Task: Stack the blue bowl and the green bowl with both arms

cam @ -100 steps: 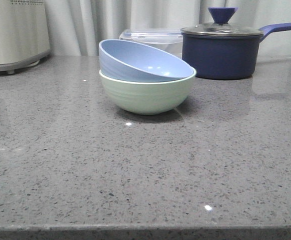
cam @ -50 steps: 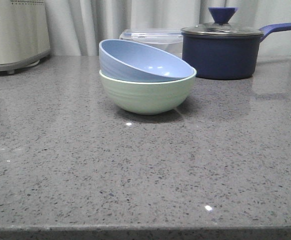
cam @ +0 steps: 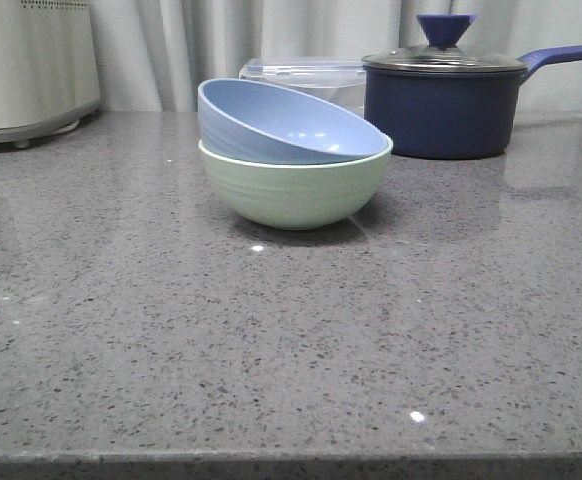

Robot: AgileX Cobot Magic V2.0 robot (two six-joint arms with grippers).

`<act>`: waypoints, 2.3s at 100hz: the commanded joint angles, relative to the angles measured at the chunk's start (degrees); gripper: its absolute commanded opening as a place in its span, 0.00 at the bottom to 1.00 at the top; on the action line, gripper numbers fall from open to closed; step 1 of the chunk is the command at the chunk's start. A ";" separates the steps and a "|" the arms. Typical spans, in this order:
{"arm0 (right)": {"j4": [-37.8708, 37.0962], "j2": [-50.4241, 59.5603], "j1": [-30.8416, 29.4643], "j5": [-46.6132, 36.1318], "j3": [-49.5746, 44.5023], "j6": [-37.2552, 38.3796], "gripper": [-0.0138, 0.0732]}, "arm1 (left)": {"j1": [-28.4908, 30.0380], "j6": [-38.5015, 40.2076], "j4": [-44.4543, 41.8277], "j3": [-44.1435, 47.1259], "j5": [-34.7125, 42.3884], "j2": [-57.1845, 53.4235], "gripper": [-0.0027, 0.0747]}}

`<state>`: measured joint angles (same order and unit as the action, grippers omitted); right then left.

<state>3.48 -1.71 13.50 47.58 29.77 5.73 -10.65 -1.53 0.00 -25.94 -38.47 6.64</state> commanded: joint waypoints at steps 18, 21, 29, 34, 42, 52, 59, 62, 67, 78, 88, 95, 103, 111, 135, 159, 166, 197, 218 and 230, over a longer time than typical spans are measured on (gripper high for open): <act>-0.47 -0.80 -0.23 -4.06 1.18 -0.31 0.12 | 0.06 0.74 0.00 -1.46 4.47 0.61 0.01; -0.47 -0.80 -0.23 -4.06 1.18 -0.31 0.12 | 0.06 0.74 0.00 -1.46 4.47 0.61 0.01; -0.47 -0.80 -0.23 -4.06 1.18 -0.31 0.12 | 0.06 0.74 0.00 -1.46 4.47 0.61 0.01; -0.47 -0.80 -0.23 -4.06 1.18 -0.31 0.12 | 0.06 0.74 0.00 -1.07 4.82 0.61 0.01; -0.47 -0.80 -0.23 -4.06 1.18 -0.31 0.12 | 0.06 0.74 0.00 0.47 6.33 0.52 0.01; -0.47 -0.80 -0.23 -4.12 1.18 -0.31 0.12 | 0.21 0.86 0.00 3.51 12.16 0.52 0.01; -0.47 -0.80 -0.23 -4.12 1.18 -0.31 0.12 | 1.30 0.86 0.00 6.15 17.86 0.52 0.01; -0.47 -0.80 -0.23 -4.12 1.18 -0.31 0.12 | 1.89 0.86 0.00 7.27 21.00 0.52 0.01; -0.47 -0.80 -0.23 -4.12 1.18 -0.31 0.12 | 3.20 0.86 0.00 9.27 25.19 0.23 0.01; -0.47 -0.80 -0.23 -4.12 1.18 -0.31 0.12 | 5.97 0.86 0.00 14.03 31.12 -2.47 0.01; -0.47 -0.80 -0.23 -4.12 1.18 -0.31 0.12 | 8.11 0.86 1.23 18.02 33.99 -4.64 0.01; -0.47 -0.80 -0.23 -4.12 1.18 -0.31 0.12 | 9.41 0.86 1.25 20.65 34.36 -5.81 0.01; -0.47 -0.80 -0.23 -4.12 1.18 -0.31 0.12 | 10.32 0.86 1.25 23.62 34.95 -7.36 0.01; -0.47 -0.80 -0.23 -4.12 1.18 -0.31 0.12 | 10.65 0.86 1.25 26.17 35.86 -8.87 0.01; -0.47 -0.80 -0.23 -4.14 1.18 -0.31 0.12 | 10.91 0.86 1.71 28.42 34.14 -8.98 0.01; -0.47 -0.80 -0.23 -4.13 1.18 -0.31 0.12 | 10.91 0.86 1.71 28.42 34.46 -8.88 0.01; -0.47 -0.80 -0.23 -4.13 1.18 -0.31 0.12 | 10.91 0.86 1.71 28.42 34.46 -8.88 0.01; -0.47 -0.80 -0.23 -4.13 1.18 -0.31 0.12 | 10.91 0.86 1.71 28.42 34.46 -8.88 0.01; -0.47 -0.80 -0.23 -4.13 1.18 -0.31 0.12 | 10.91 0.86 1.71 28.42 34.46 -8.88 0.01; -0.47 -0.80 -0.23 -4.13 1.18 -0.31 0.12 | 10.91 0.86 1.71 28.42 34.46 -8.88 0.01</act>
<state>3.48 -1.49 13.50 47.72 29.77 5.73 0.26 -1.11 1.11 0.22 -8.52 -0.23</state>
